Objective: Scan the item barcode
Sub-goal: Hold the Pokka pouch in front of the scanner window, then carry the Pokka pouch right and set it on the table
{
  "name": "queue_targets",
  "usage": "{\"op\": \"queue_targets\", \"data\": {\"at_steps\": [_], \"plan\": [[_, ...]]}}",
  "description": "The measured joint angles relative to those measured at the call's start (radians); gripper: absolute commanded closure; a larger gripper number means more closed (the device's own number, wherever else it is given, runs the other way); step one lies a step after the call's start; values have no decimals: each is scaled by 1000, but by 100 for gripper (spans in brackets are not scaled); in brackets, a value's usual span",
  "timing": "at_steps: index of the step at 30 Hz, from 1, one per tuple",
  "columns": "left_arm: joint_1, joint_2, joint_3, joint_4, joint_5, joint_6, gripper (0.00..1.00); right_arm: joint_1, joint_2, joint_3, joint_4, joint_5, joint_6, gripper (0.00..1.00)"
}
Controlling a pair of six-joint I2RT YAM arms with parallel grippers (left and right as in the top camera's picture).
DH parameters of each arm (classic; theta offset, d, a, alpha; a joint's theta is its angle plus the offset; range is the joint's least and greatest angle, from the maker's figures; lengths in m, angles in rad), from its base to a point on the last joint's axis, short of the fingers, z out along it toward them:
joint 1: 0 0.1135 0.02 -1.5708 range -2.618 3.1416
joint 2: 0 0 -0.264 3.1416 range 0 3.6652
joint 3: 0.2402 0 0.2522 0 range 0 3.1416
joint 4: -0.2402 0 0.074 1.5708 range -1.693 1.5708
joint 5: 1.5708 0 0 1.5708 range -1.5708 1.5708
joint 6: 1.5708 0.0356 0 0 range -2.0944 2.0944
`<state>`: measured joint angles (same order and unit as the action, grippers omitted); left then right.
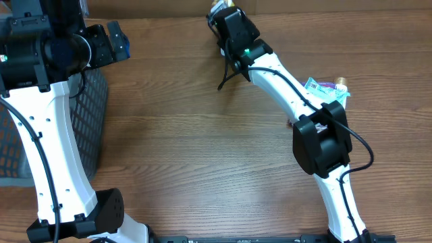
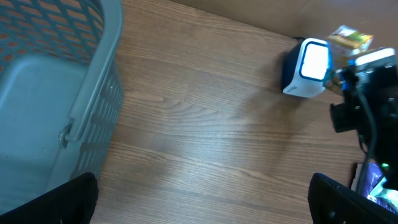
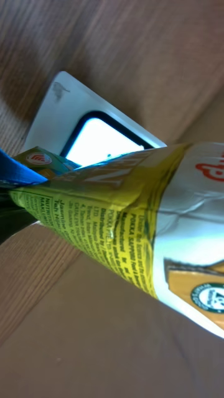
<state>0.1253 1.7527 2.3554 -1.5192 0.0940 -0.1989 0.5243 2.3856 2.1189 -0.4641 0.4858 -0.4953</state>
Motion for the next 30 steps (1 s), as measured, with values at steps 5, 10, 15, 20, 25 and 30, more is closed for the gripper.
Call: {"op": "queue_targets", "data": {"at_steps": [5, 10, 15, 20, 25, 30], "plan": [[0, 0, 0, 0, 0, 0, 0, 0, 9, 0, 1, -7, -39, 96], [0, 0, 0, 0, 0, 0, 0, 0, 9, 0, -31, -7, -56, 96], [0, 0, 0, 0, 0, 0, 0, 7, 8, 0, -128, -11, -60, 96], [0, 0, 0, 0, 0, 0, 0, 32, -47, 0, -294, -137, -56, 96], [0, 0, 0, 0, 0, 0, 1, 62, -221, 0, -425, -308, 97, 96], [0, 0, 0, 1, 0, 0, 0, 41, -447, 5, -618, -389, 413, 96]]}}
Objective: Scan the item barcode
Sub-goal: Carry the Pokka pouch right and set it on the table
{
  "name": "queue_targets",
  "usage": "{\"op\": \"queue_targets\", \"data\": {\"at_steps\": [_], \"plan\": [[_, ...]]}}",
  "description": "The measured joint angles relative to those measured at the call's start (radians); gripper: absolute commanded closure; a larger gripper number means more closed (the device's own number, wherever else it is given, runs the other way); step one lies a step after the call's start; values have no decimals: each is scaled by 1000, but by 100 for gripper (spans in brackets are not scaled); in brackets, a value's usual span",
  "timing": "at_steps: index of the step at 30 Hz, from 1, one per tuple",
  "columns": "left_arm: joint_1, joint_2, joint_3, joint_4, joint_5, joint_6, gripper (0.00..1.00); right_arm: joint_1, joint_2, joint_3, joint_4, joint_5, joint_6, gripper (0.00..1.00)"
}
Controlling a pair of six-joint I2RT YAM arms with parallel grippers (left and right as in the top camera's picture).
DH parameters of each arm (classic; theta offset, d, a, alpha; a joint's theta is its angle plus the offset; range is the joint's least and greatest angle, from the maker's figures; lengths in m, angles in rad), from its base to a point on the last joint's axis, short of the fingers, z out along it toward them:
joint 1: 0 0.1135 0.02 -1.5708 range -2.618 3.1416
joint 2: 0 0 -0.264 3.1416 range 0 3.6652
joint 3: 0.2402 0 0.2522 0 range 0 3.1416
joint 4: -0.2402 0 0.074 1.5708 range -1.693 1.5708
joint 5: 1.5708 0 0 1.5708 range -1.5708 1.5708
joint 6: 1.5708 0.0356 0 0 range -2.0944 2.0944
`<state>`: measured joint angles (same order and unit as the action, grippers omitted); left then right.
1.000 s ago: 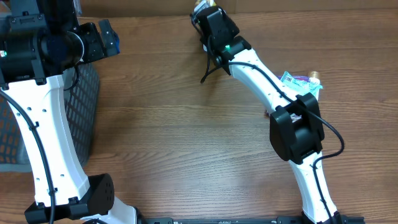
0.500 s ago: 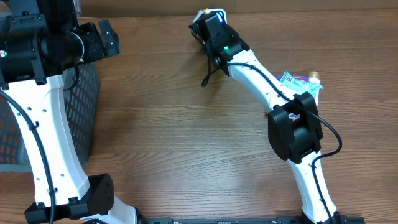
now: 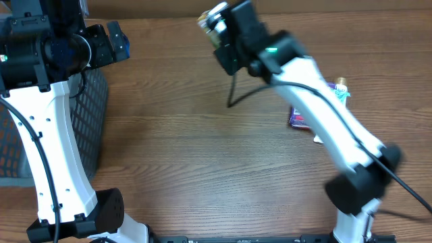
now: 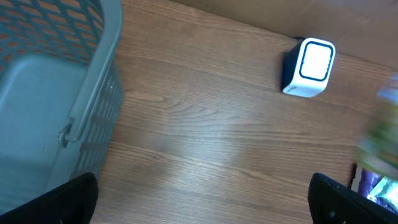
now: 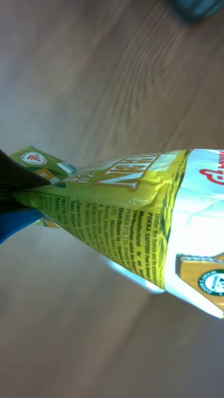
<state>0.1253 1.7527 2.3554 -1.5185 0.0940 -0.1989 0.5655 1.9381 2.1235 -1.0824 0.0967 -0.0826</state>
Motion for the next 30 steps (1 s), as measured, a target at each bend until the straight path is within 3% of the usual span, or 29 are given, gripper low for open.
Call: {"op": "queue_targets", "data": {"at_steps": [9, 17, 23, 30], "plan": [[0, 0, 0, 0, 0, 0, 1, -282, -182, 11, -410, -104, 415, 96], [0, 0, 0, 0, 0, 0, 0, -601, -181, 0, -608, -179, 484, 96], [0, 0, 0, -1, 0, 0, 0, -735, -196, -162, -594, -228, 433, 96], [0, 0, 0, 0, 0, 0, 1, -796, -230, -538, -405, -256, 406, 96]]}}
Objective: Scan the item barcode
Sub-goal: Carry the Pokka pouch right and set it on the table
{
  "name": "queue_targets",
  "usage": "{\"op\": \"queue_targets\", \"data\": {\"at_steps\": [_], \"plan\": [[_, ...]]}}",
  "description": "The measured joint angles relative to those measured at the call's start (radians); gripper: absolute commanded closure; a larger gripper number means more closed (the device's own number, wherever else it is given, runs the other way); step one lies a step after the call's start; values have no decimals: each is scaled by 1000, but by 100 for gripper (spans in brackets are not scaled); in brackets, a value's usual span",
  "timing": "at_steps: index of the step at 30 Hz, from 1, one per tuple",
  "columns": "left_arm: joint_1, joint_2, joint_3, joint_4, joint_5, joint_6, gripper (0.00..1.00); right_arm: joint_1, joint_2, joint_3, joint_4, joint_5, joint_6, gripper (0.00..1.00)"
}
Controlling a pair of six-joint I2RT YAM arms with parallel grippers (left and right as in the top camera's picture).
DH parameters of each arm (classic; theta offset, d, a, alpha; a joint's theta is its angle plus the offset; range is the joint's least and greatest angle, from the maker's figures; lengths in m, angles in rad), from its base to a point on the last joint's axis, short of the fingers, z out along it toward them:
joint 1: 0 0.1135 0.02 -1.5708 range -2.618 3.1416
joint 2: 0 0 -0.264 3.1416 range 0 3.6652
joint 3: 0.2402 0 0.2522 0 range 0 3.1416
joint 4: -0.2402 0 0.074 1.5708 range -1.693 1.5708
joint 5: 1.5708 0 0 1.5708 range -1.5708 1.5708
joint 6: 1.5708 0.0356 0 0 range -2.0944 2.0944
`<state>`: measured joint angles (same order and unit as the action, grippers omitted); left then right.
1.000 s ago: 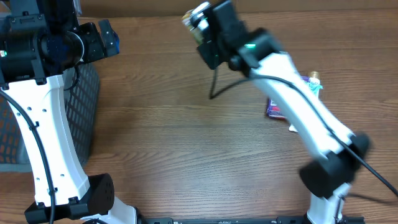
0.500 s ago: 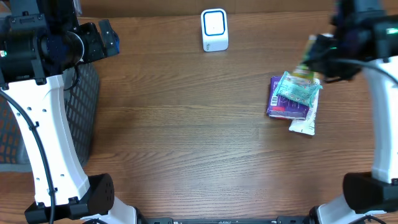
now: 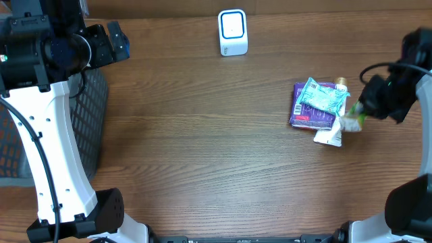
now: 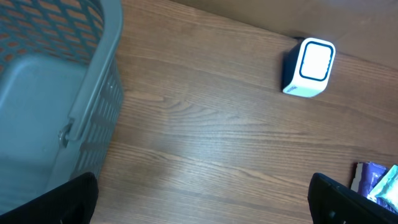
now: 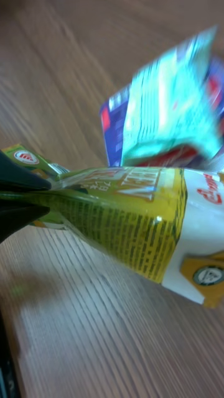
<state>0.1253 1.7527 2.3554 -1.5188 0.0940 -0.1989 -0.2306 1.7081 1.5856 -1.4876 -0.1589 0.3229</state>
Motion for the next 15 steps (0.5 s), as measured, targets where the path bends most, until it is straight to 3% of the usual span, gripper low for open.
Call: {"op": "queue_targets", "data": {"at_steps": [7, 9, 10, 12, 15], "plan": [[0, 0, 0, 0, 0, 0, 0, 2, -3, -259, 197, -70, -4, 93], [0, 0, 0, 0, 0, 0, 0, 2, -4, -298, 243, -79, 2, 64], [0, 0, 0, 0, 0, 0, 0, 2, -6, -317, 275, -83, 10, 56], [0, 0, 0, 0, 0, 0, 0, 2, -7, -333, 311, -92, 13, 47], [0, 0, 0, 0, 0, 0, 1, 2, -11, -335, 335, -98, 13, 42]]}}
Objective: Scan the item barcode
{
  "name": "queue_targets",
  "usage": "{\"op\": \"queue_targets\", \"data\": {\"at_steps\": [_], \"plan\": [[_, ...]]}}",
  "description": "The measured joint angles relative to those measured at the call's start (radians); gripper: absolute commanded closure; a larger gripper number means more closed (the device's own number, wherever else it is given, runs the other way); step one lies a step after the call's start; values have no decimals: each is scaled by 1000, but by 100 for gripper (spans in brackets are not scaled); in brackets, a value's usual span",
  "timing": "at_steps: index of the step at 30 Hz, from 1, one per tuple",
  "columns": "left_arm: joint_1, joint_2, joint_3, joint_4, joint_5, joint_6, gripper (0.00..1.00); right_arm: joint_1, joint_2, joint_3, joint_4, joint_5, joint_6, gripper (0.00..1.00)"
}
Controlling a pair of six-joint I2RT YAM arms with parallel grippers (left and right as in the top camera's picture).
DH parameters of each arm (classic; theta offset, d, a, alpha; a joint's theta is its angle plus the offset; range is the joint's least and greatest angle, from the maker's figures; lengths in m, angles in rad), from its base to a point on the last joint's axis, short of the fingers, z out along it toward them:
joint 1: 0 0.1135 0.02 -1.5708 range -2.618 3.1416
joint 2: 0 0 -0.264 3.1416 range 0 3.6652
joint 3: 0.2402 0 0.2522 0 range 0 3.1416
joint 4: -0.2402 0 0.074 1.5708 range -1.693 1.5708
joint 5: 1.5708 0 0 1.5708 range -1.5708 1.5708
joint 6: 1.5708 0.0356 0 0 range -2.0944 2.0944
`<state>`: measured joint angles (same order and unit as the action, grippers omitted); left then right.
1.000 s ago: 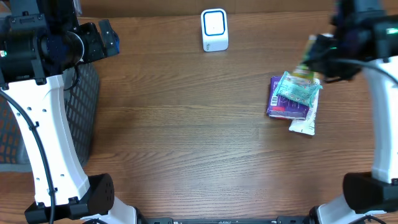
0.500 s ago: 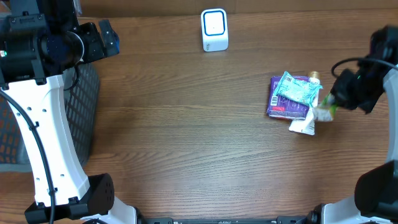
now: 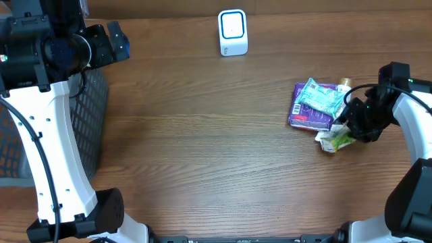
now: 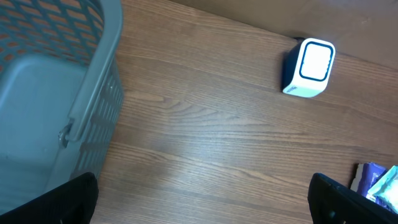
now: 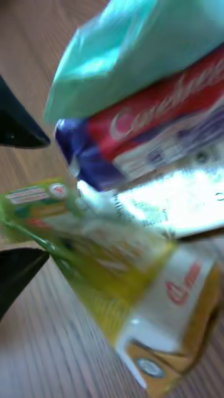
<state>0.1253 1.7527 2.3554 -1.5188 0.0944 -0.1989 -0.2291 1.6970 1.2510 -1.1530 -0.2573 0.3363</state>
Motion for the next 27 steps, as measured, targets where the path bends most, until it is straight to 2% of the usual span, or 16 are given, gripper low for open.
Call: {"op": "queue_targets", "data": {"at_steps": [5, 10, 15, 23, 24, 25, 27], "plan": [[0, 0, 0, 0, 0, 0, 1, 0, -6, 49, -53, -5, -7, 41], [0, 0, 0, 0, 0, 0, 0, 0, -36, 200, -176, -7, -39, 38], [0, 0, 0, 0, 0, 0, 1, 0, -143, 431, -332, -9, -93, 38], [0, 0, 0, 0, 0, 0, 0, 0, -292, 620, -448, -18, -143, 38], [0, 0, 0, 0, 0, 0, 0, 0, -319, 642, -458, -20, -147, 15], [0, 0, 0, 0, 0, 0, 0, 0, -350, 661, -471, -21, -145, 0], [0, 0, 0, 0, 0, 0, 0, 0, -396, 677, -481, -24, -154, 0]]}}
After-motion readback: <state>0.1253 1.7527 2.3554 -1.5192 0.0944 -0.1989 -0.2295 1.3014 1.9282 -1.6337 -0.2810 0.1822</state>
